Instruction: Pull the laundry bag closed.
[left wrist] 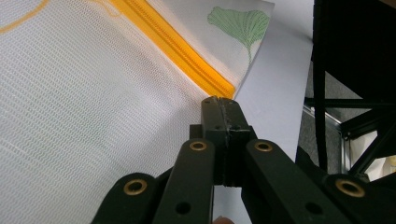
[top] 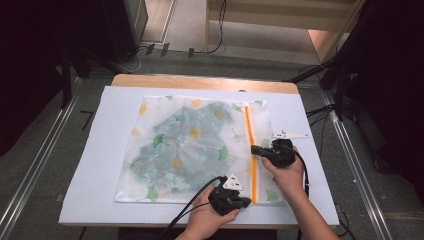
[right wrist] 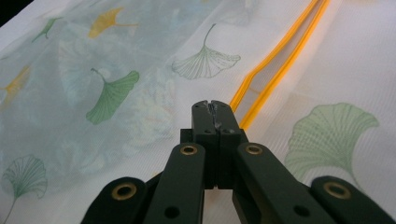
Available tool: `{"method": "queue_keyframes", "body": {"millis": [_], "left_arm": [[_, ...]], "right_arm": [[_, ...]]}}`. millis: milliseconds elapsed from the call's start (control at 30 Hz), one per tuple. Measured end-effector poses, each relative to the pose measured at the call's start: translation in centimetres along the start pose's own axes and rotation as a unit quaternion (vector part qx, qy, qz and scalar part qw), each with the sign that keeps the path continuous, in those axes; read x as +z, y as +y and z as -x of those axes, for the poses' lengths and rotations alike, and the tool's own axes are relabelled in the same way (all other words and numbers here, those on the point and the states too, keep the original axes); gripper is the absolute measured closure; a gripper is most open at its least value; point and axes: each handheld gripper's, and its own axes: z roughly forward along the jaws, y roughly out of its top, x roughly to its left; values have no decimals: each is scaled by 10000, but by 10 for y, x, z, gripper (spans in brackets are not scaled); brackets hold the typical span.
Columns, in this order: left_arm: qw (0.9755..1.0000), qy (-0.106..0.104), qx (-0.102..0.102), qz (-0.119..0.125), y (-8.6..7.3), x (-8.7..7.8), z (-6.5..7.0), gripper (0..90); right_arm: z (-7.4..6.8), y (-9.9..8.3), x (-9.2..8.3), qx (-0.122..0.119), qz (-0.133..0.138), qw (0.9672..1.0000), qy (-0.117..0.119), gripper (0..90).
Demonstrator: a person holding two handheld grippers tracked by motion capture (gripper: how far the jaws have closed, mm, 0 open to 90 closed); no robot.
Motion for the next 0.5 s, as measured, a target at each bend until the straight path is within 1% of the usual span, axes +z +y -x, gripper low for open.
{"method": "queue_keyframes", "body": {"millis": [33, 200, 267, 333, 500], "left_arm": [[10000, 3, 1, 2, 0, 0, 0, 900], [10000, 0, -4, -2, 0, 0, 0, 900], [10000, 0, -8, -19, 0, 0, 0, 900], [10000, 1, -9, -34, 0, 0, -1, 900], [10000, -24, -21, -12, 0, 0, -1, 900]], "right_arm": [[1, 2, 2, 32, 6, 10000, -7, 900], [4, 6, 6, 36, 8, 10000, -37, 900], [5, 7, 6, 52, -3, 10000, -15, 900], [8, 11, 9, 86, 2, 10000, -49, 900], [11, 18, 14, 67, 3, 9999, -84, 900]]}}
